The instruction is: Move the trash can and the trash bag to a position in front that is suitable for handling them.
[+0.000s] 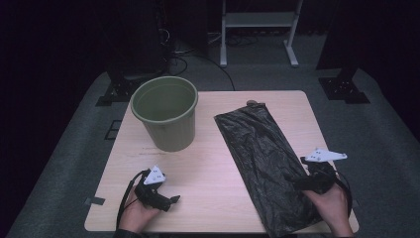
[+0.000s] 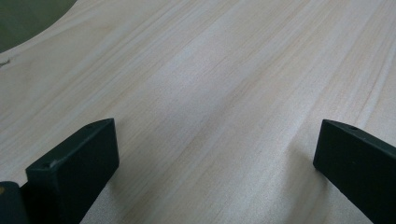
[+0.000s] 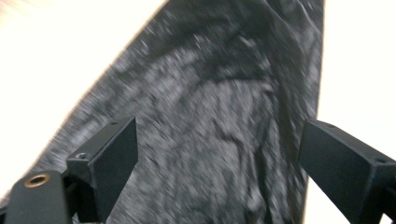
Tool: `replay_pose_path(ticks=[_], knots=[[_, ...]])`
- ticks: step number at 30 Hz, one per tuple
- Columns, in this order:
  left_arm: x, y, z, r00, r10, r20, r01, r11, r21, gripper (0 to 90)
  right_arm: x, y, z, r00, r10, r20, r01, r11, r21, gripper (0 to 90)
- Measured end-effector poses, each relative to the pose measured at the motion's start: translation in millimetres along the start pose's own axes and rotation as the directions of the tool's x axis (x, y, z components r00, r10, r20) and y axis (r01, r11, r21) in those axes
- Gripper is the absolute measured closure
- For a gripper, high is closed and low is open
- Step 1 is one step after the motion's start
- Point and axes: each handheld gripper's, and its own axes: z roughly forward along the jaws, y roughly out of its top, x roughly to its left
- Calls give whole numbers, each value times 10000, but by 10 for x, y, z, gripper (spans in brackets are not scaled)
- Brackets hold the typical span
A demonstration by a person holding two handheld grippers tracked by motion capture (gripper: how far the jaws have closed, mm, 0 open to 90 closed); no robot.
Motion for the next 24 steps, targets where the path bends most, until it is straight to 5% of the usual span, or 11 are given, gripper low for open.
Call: replay_pose_path(ticks=[5,10,24], knots=[[2,2,2,10000,-5,-10,5,10000,7,0,43,109,51,9997,-55,-229,51,9998,-172,115],[3,3,2,10000,-8,-4,8,10000,13,0,149,181,385,9978,-320,-583,331,9993,177,116],[6,8,8,10000,-24,-12,24,10000,9,0,164,-6,928,9970,-356,-692,418,9951,901,126]])
